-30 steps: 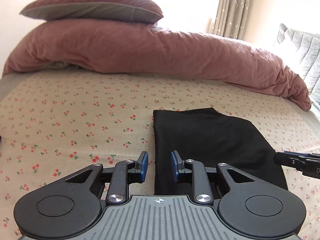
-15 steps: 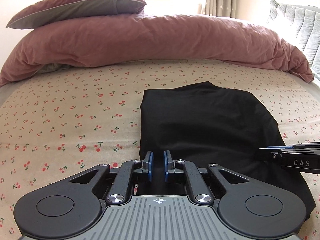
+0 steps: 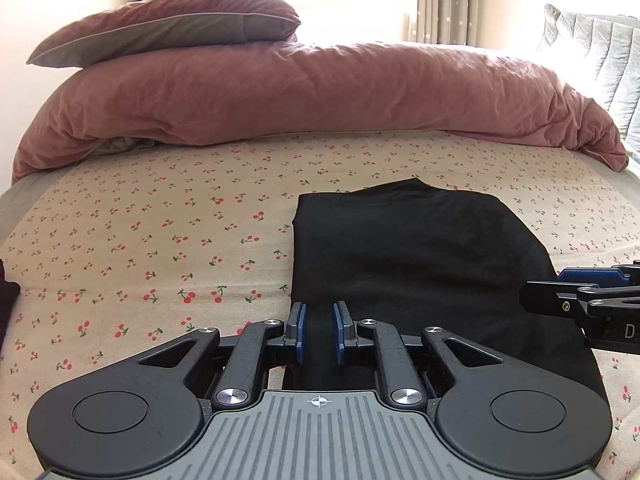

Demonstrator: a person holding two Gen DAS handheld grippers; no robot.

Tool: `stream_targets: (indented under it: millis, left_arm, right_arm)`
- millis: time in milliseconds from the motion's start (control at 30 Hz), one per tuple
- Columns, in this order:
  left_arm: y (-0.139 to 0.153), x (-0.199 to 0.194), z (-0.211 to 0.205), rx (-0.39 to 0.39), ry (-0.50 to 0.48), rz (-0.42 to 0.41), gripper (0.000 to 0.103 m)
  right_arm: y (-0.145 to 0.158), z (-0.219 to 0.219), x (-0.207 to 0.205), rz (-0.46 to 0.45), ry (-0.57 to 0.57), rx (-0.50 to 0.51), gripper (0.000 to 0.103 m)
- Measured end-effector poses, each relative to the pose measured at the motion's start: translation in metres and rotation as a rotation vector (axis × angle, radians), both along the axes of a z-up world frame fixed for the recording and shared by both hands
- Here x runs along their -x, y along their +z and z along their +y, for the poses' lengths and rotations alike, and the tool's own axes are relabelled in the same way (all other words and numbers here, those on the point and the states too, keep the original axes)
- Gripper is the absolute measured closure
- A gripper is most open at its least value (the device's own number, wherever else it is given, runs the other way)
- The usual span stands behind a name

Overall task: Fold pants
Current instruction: 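Open both grippers and withdraw them from the folded pants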

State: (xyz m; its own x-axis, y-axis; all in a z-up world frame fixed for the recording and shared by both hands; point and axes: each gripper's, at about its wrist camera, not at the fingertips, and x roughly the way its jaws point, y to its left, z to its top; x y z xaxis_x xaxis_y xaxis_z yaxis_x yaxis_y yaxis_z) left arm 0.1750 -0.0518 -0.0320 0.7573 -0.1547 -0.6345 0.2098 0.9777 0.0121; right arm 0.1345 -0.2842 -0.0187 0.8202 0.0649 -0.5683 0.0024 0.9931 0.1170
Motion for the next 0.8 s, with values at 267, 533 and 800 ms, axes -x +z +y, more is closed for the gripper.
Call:
stream_targets:
  millis: [267, 533, 800]
  left_arm:
    - [0.018, 0.028, 0.008, 0.027, 0.019, -0.011, 0.087]
    - [0.039, 0.084, 0.015, 0.043, 0.018, -0.045, 0.030]
    - [0.031, 0.118, 0.024, -0.021, 0.059, -0.085, 0.005]
  right_arm:
    - [0.014, 0.012, 0.025, -0.046, -0.011, 0.000, 0.044]
    - [0.022, 0.036, 0.088, -0.139, -0.020, 0.013, 0.021]
    - [0.016, 0.046, 0.118, -0.161, -0.029, 0.007, 0.000]
